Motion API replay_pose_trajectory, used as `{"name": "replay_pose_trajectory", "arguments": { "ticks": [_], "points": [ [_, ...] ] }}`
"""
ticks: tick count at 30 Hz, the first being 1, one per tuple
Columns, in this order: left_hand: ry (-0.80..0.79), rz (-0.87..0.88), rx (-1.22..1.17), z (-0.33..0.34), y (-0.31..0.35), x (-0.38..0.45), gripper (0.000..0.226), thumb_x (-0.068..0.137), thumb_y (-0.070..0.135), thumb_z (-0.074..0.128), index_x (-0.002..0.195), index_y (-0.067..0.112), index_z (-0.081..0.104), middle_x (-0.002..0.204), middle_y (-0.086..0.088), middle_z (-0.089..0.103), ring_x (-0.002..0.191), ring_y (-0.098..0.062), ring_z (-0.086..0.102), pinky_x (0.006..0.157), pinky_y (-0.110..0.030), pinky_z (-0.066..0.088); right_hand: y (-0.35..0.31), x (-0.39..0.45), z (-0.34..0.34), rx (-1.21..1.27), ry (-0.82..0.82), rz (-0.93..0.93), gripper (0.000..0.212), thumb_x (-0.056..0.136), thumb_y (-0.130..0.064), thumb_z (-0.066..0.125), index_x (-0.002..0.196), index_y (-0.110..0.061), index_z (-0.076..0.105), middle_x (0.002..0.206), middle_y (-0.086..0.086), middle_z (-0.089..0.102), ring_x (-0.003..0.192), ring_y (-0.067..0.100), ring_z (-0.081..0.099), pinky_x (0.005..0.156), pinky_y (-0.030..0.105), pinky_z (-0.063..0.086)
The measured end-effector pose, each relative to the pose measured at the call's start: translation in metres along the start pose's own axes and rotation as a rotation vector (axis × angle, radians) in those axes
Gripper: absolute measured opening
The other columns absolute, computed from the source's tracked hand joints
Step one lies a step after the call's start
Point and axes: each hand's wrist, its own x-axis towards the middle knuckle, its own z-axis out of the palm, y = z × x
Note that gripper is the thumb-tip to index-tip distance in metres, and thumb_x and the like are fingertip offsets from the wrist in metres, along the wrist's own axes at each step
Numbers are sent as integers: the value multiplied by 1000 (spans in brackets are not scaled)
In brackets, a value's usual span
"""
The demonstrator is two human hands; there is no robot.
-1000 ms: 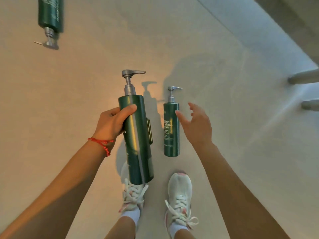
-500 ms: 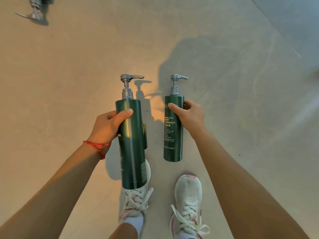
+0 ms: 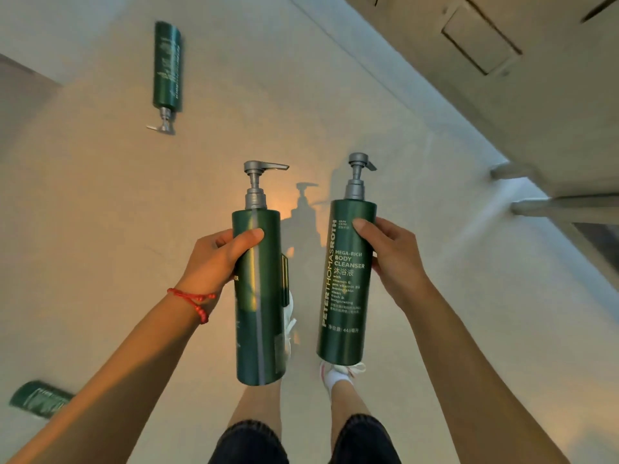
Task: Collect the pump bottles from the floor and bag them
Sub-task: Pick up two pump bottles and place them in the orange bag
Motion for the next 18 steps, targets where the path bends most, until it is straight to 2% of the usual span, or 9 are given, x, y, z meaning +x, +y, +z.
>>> {"name": "replay_pose_trajectory", "arguments": {
  "ticks": [8, 10, 14, 18],
  "points": [
    [-72, 64, 35, 12, 106, -122, 24, 76, 21, 69, 53, 19, 63, 46, 9, 63, 44, -5, 57, 42, -12, 42, -111, -128, -21, 72, 92, -88, 11, 77, -28, 66, 84, -21, 71, 76, -6, 74, 74, 10, 68, 67, 25, 53],
    [-109, 82, 82, 13, 128, -148, 17, 71, 25, 73, 55, 20, 69, 52, 7, 67, 52, -9, 60, 49, -18, 46, -132, -156, -25, 92, 119, -122, 12, 76, -29, 66, 84, -22, 71, 77, -5, 74, 73, 11, 68, 64, 23, 53],
    [-139, 134, 89, 13, 171, -197, 17, 76, 22, 68, 60, 19, 68, 54, 7, 68, 53, -6, 62, 49, -19, 48, -168, -214, -34, 142, 174, -189, 11, 77, -29, 66, 83, -21, 71, 76, -4, 74, 71, 11, 68, 59, 20, 52],
    [-146, 180, 109, 12, 198, -226, 11, 78, 22, 65, 69, 16, 65, 64, 0, 68, 60, -13, 63, 53, -23, 48, -184, -252, -41, 195, 234, -220, 11, 77, -29, 66, 82, -21, 71, 74, -4, 74, 69, 11, 68, 57, 19, 52]
  ]
}}
